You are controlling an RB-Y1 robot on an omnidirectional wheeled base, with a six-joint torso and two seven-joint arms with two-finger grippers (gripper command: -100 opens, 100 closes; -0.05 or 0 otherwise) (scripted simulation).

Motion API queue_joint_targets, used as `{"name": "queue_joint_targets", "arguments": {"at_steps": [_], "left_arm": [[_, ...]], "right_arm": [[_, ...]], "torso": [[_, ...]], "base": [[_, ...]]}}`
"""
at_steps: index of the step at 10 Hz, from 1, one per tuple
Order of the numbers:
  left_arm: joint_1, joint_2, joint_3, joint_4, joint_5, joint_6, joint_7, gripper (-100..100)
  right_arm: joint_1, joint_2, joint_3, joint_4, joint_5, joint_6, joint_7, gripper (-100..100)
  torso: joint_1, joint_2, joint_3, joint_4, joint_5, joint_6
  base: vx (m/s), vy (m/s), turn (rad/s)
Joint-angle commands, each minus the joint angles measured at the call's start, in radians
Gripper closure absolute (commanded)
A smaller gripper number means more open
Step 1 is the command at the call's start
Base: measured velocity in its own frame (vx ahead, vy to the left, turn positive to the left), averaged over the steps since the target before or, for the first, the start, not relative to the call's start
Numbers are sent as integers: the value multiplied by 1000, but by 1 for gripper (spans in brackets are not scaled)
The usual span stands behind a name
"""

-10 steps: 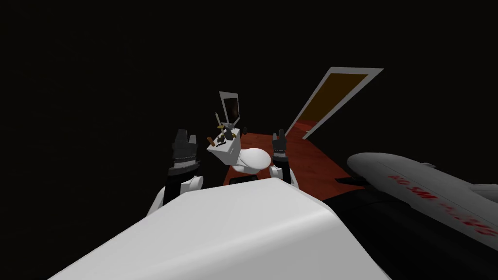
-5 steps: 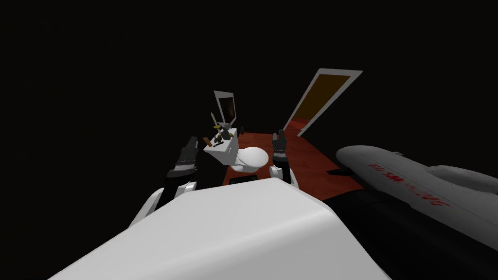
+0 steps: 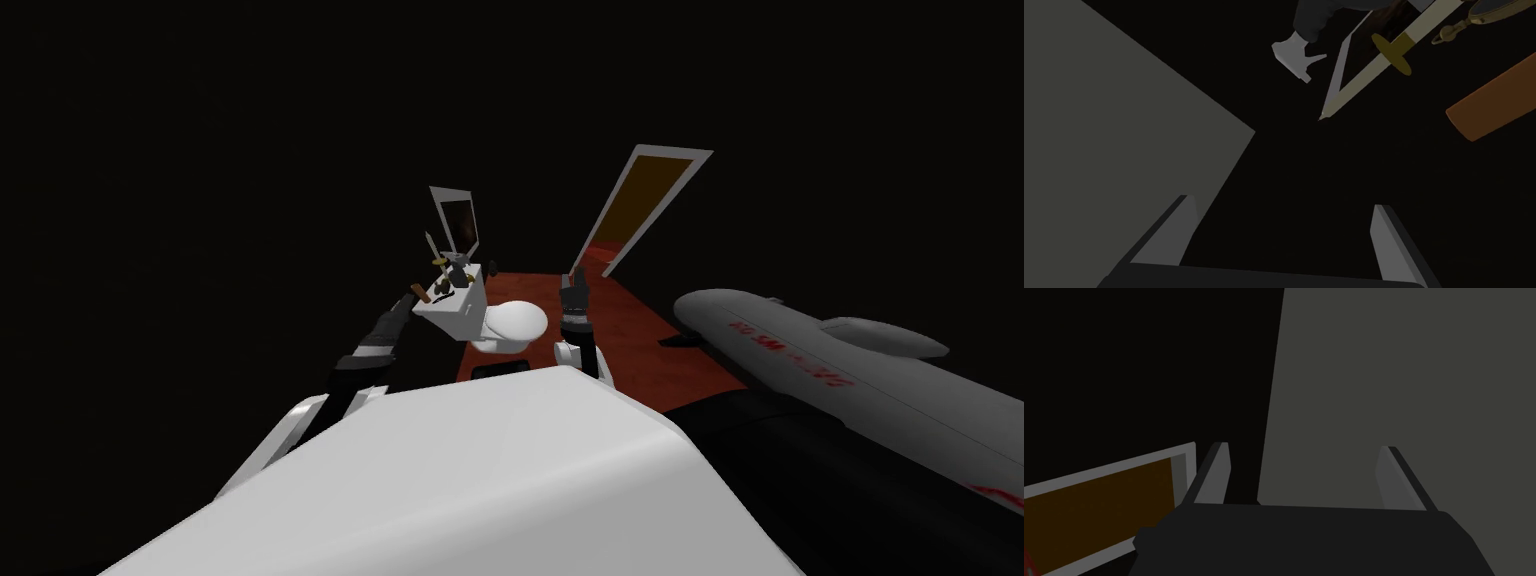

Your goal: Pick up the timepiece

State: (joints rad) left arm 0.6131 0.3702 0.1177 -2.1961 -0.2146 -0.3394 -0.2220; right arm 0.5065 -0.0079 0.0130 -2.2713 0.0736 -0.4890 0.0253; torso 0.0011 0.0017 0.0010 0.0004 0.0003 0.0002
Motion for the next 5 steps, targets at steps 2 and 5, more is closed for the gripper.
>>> {"name": "queue_joint_targets", "arguments": {"at_steps": [2, 5], "left_arm": [[22, 62, 20, 30, -20, 20, -15, -100], [53, 148, 43, 77, -56, 52, -36, -100]], "right_arm": [[0, 0, 0, 0, 0, 0, 0, 0], [0, 0, 0, 0, 0, 0, 0, 0]], "torso": [[0, 0, 0, 0, 0, 0], [0, 0, 0, 0, 0, 0]], "base": [[-22, 4, -77], [-27, 5, -125]]}}
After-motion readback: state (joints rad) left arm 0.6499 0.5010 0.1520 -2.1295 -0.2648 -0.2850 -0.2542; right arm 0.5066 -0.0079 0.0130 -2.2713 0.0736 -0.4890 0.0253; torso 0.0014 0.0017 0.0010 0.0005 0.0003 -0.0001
